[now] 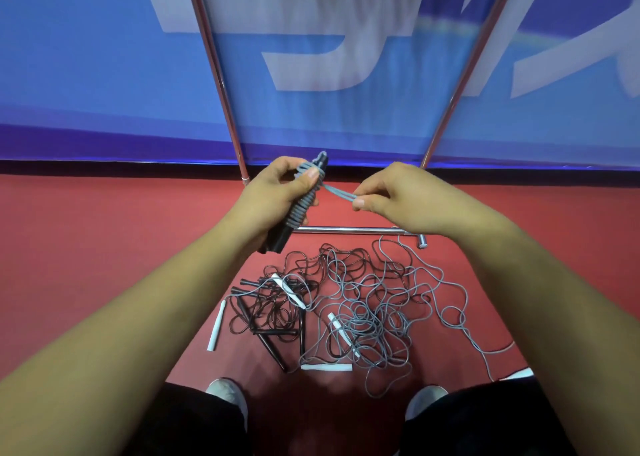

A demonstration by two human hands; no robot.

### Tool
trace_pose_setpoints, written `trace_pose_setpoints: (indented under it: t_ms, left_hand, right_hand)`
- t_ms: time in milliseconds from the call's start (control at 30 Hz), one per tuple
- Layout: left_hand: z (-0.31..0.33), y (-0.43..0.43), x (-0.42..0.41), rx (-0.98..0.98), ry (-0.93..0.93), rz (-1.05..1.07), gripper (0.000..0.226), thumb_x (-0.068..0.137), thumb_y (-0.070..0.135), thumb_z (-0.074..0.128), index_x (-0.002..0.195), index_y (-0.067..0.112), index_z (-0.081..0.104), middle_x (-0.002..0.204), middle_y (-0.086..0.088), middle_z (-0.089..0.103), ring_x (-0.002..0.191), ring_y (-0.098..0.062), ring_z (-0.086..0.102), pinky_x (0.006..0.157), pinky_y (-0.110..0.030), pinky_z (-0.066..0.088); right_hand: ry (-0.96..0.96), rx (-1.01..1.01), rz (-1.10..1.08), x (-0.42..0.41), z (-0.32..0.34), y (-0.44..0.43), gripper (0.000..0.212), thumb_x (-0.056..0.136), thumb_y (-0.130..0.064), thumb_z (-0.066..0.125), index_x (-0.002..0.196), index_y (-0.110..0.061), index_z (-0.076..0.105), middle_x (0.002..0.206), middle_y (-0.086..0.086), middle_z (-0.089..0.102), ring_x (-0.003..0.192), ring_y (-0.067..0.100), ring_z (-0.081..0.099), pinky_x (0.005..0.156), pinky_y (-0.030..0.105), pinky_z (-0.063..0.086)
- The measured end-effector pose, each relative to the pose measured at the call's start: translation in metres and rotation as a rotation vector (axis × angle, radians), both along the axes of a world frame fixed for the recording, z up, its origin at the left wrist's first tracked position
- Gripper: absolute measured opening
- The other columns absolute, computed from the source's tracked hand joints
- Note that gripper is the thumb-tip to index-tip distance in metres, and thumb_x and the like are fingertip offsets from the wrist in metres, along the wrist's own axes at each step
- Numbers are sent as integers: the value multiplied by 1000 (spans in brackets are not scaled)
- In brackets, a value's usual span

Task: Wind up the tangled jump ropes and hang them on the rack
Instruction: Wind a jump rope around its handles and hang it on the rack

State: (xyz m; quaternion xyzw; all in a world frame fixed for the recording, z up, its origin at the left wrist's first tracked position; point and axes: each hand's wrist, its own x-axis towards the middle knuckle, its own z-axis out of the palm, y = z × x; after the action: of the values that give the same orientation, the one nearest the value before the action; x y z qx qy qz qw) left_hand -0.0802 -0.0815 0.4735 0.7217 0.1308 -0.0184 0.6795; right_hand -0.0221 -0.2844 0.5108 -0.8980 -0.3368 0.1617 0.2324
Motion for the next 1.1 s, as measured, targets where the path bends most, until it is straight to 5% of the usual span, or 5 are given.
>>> trace_pose_setpoints:
  t_ms: [233,400,533,667,1100]
  left_hand:
    - [-10,6,-3,922,-112,-139,36,85,54,71,113,39,55,103,11,70,93,-22,64,78,-38,51]
    - [-4,2,-2,1176,-96,-470,51,85,60,66,131,40,54,115,3,70,108,-29,62,83,-37,48]
    - [1,5,-9,913,-123,-695,46,84,57,70,124,37,61,72,15,60,72,-6,58,68,-30,44]
    - [0,3,-12,485,-145,-606,52,73,58,78,113,26,68,79,9,64,69,-8,56,71,-27,49]
    - [0,-14,-15,-56,-186,-415,33,88,44,59,100,14,56,64,-11,56,49,-23,47,48,-27,40]
  right_hand:
    - [-25,7,90,-9,4,9,24,97,-29,61,87,-11,73,63,-4,55,58,5,49,56,20,35]
    - [46,6,114,-12,2,11,18,92,-25,67,84,-10,73,74,9,67,66,14,54,65,32,42]
    - [13,80,88,-13,5,10,11,90,-24,69,86,-16,75,82,-7,71,79,5,63,75,26,47]
    - [12,261,-38,-10,8,10,5,84,-22,74,82,-20,70,66,-7,67,64,2,58,69,28,47]
    - [394,532,-232,-2,-1,5,16,94,-13,66,80,-10,58,59,4,62,48,14,46,46,24,35]
